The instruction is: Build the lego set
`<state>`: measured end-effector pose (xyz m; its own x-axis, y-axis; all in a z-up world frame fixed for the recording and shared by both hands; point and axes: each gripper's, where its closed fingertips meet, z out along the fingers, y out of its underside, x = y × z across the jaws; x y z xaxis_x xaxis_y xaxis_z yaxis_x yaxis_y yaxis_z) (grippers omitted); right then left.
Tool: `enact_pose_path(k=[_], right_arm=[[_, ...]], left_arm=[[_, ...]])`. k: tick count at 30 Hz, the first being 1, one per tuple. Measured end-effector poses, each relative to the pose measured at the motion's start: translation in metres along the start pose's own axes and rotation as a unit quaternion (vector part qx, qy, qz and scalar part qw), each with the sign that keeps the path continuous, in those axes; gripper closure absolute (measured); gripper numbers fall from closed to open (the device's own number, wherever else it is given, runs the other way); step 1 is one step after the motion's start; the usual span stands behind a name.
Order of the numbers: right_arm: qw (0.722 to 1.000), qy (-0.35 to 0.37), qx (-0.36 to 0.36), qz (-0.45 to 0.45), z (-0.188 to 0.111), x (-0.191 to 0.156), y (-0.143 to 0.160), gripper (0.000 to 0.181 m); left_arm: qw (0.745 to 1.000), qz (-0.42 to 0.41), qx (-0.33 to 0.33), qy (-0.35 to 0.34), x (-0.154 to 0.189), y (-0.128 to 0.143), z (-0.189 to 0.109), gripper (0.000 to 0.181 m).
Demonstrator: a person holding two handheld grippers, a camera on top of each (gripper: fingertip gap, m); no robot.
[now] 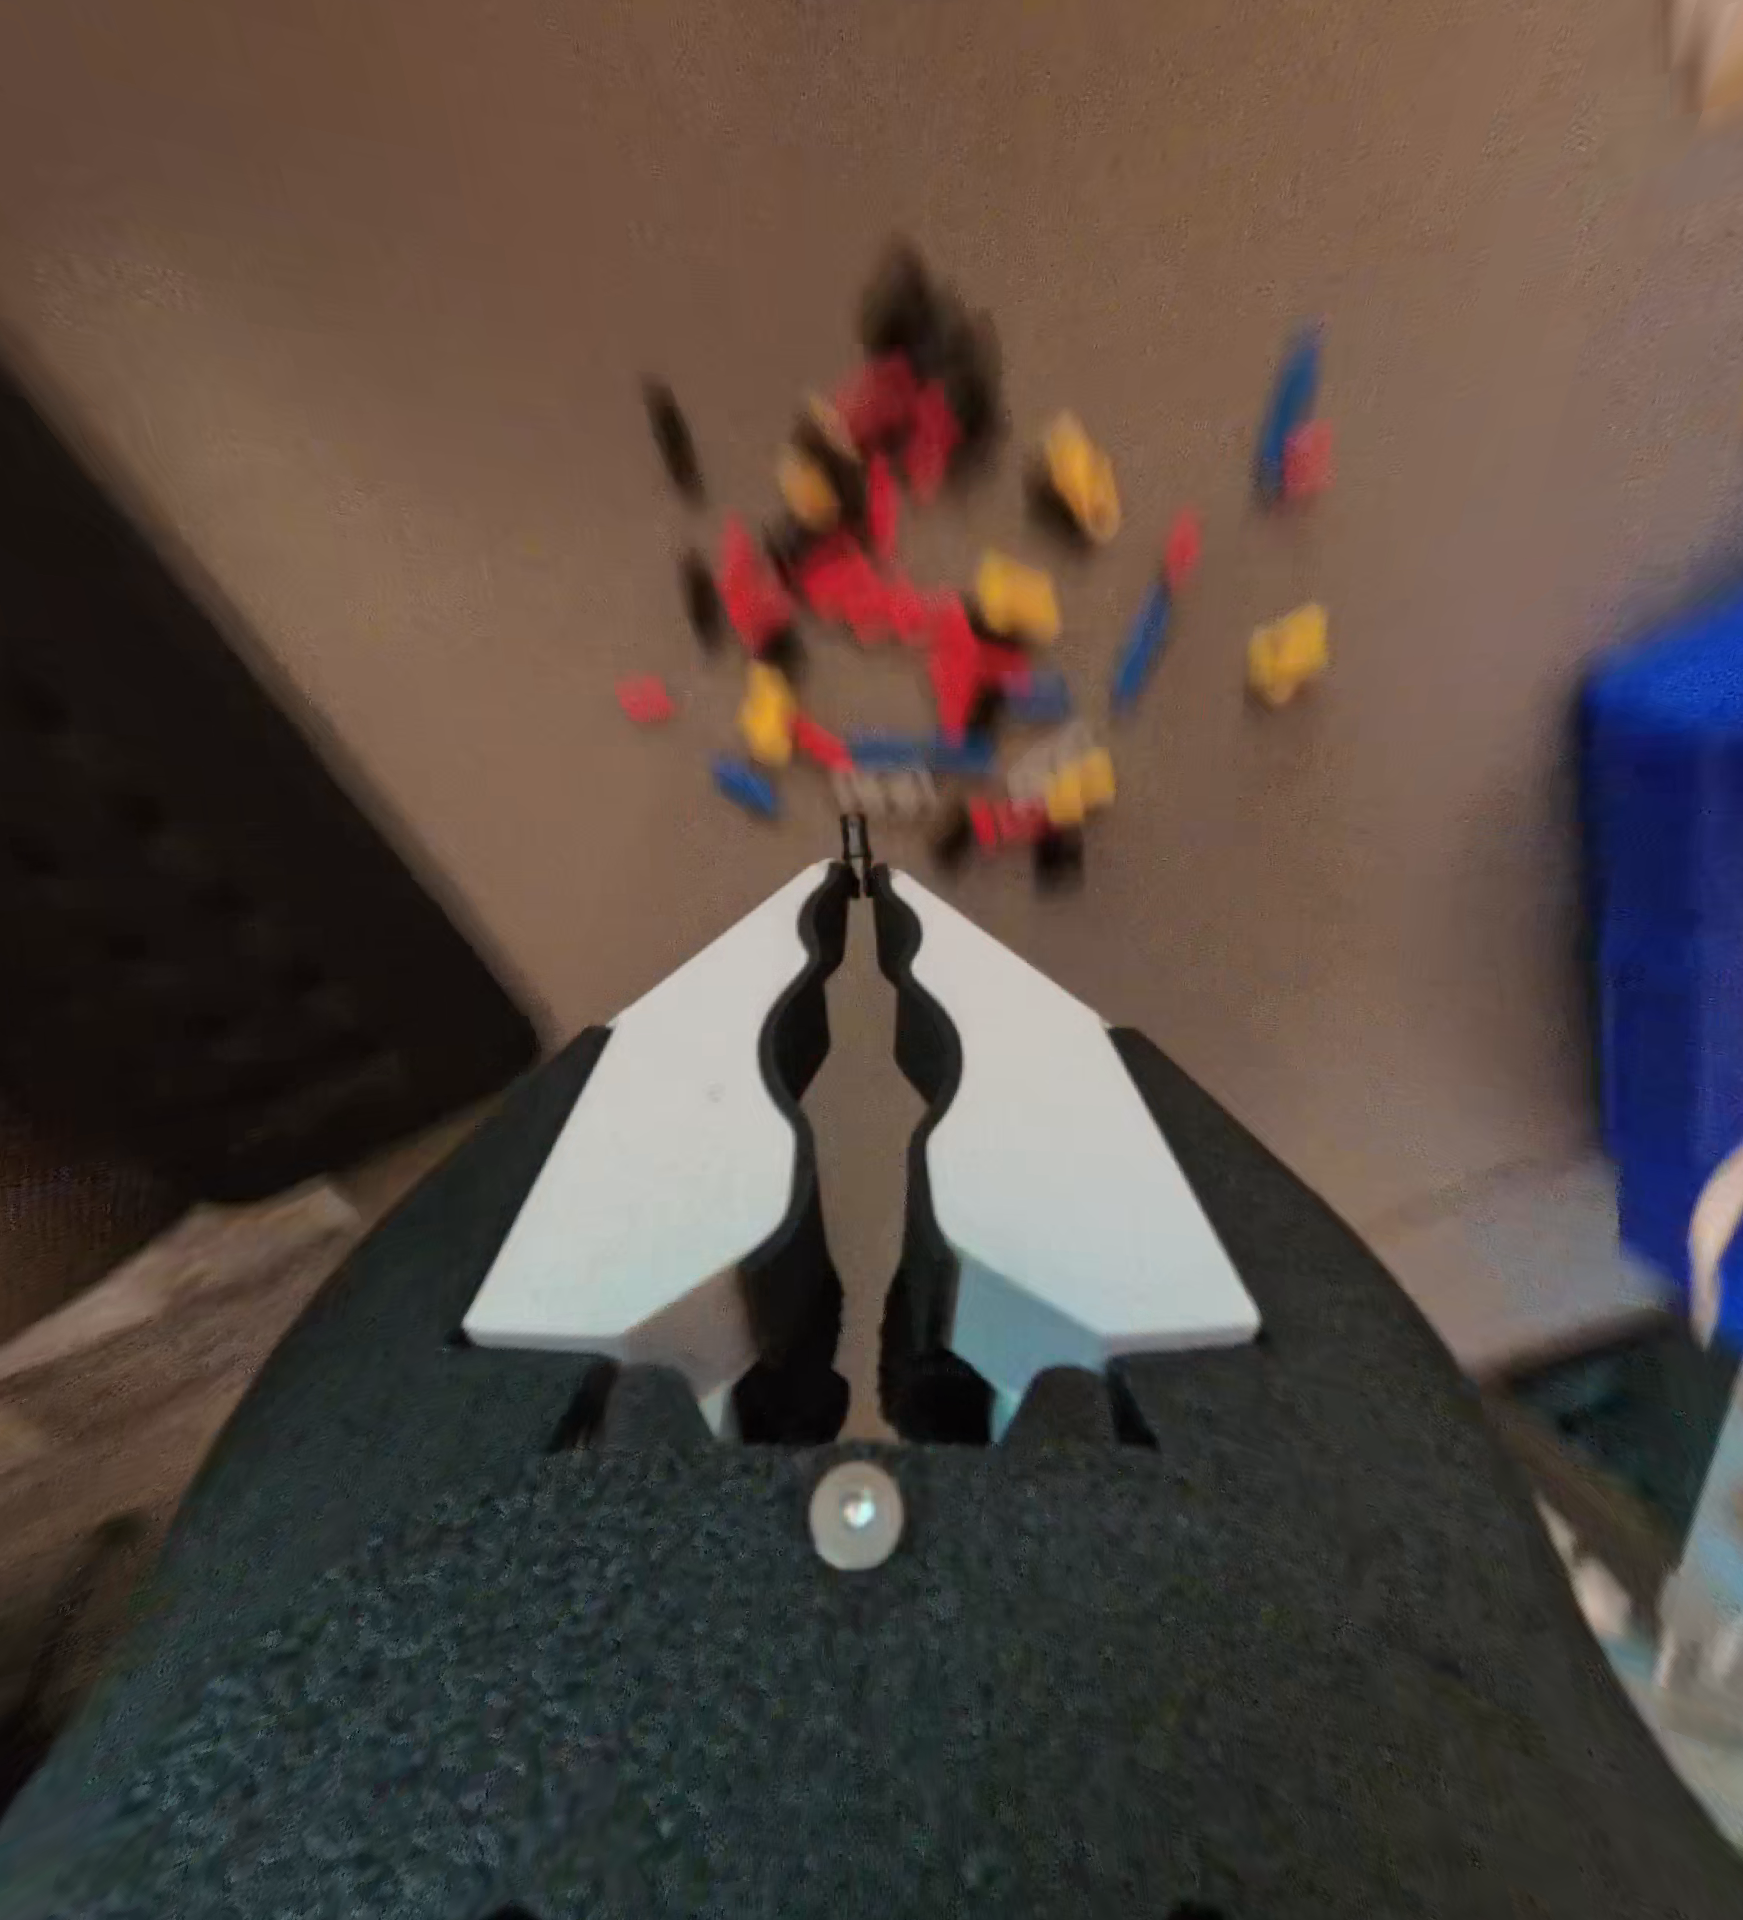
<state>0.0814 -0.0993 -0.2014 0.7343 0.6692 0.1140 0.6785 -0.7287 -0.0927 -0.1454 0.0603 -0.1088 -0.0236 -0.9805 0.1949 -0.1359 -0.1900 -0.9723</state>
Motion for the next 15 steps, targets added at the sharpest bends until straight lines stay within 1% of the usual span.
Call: enact_pose_path(k=[1, 3, 5, 7, 8, 10, 15], right_arm=[[0.998, -0.004, -0.053, 0.037, 0.000, 0.009, 0.030, 0.178], [0.982, -0.020, -0.152, 0.106, 0.000, 0.018, 0.085, 0.178], [0.964, -0.032, -0.215, 0.156, 0.003, 0.020, 0.123, 0.178], [0.941, -0.050, -0.271, 0.194, 0.007, 0.013, 0.153, 0.178], [0.933, -0.056, -0.288, 0.207, 0.010, 0.009, 0.164, 0.178], [0.923, -0.067, -0.306, 0.224, 0.015, 0.003, 0.174, 0.178], [0.914, -0.061, -0.332, 0.226, 0.015, -0.001, 0.183, 0.178]], left_arm=[[1.000, 0.003, -0.003, 0.000, 0.001, 0.001, 0.001, 0.167], [1.000, 0.008, -0.007, 0.002, 0.004, 0.002, 0.003, 0.167], [1.000, 0.014, -0.011, 0.002, 0.006, 0.004, 0.004, 0.167], [1.000, 0.020, -0.017, -0.003, 0.005, 0.006, 0.005, 0.167], [1.000, 0.022, -0.018, -0.006, 0.004, 0.007, 0.005, 0.167], [1.000, 0.022, -0.018, -0.008, 0.003, 0.007, 0.005, 0.167], [0.999, 0.022, -0.023, -0.011, 0.002, 0.009, 0.006, 0.167]])
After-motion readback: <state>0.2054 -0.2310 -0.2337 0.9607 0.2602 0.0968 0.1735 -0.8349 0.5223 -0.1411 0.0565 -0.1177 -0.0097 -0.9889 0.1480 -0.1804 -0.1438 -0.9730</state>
